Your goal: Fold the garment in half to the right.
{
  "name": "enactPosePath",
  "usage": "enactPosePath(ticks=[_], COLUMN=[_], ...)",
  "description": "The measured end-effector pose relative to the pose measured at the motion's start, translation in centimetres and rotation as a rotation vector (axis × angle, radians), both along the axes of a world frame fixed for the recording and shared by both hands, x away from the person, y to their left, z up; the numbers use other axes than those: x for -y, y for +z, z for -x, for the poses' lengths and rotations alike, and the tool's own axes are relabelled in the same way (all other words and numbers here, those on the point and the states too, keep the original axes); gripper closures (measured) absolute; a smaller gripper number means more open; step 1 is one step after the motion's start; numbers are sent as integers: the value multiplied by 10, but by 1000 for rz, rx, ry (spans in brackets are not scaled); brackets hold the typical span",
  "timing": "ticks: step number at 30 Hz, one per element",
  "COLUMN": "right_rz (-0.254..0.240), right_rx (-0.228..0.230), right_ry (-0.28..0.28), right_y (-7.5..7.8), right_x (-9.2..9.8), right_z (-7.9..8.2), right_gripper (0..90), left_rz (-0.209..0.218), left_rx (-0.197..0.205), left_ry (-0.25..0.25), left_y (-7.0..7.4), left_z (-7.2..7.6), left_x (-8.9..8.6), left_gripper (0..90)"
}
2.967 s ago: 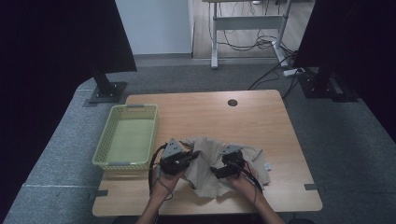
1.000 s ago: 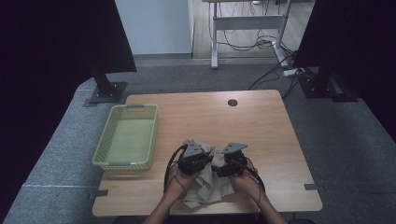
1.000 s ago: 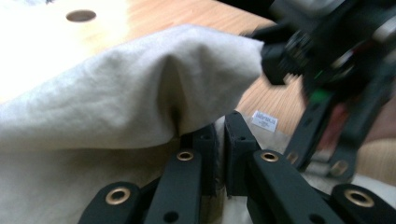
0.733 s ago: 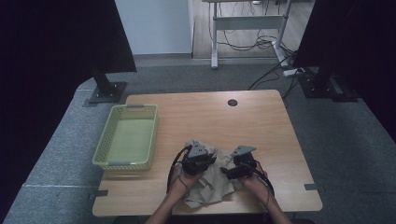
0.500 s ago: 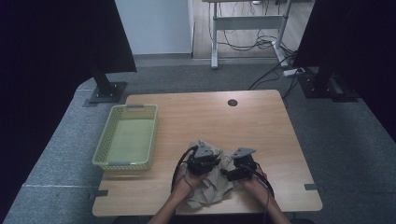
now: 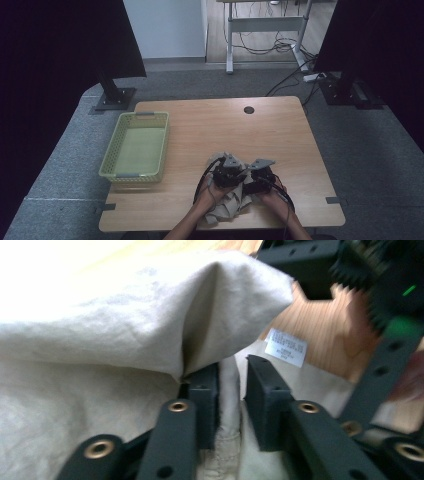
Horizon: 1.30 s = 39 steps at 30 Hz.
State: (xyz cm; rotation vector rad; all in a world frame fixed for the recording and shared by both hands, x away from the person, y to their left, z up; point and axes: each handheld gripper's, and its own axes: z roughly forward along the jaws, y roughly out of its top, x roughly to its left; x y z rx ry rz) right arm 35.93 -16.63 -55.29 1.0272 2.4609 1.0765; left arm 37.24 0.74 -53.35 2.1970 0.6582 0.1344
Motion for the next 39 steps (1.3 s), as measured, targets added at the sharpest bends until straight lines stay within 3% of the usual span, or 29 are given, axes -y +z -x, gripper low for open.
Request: enactPosePath(ticks=[3,6,8,11,13,14,16,19,22,23,24,26,31,34,36,39], right_rz=[19,74,79,100,92,105,100,34,-27,-27,-49,-94,-127,-109,-72,-35], right_rx=[-27,-17,-10,-1,-12,-16,-20,-23,19,19,34,84,88,96,111,93], right_ry=[25,62,75,92,104,151,164,171,95,95,67,-17,-26,-51,-95,-155], right_y=[5,18,27,31,32,38,40,50,56,56,56,51,41,33,28,19], right_x=[6,13,17,14,13,12,14,28,39,39,39,28,12,3,3,7], right_z=[2,10,13,12,11,9,9,10,8,8,7,-5,-18,-27,-34,-44], right_gripper=[103,123,124,126,134,142,147,146,117,117,107,88,86,92,94,102], left_rz=[-7,8,46,44,51,73,72,80,62,62,36,13,-12,-8,-5,-5], left_rx=[-12,-29,-56,-49,-55,-71,-64,-55,-26,-26,2,36,69,67,72,76], left_ry=[-5,-20,-9,0,4,2,2,2,-14,-14,-34,-43,-70,-71,-70,-70], left_y=[-5,-7,-7,-8,-8,-9,-10,-11,-12,-12,-12,-12,-12,-12,-12,-12], left_z=[-1,-2,-3,-4,-4,-5,-5,-4,-1,-1,2,6,10,11,11,12], left_x=[2,1,0,0,-2,-4,-6,-7,-4,-4,-1,1,3,2,2,1], left_gripper=[659,578,524,517,508,458,449,414,367,347,347,265,222,220,217,212])
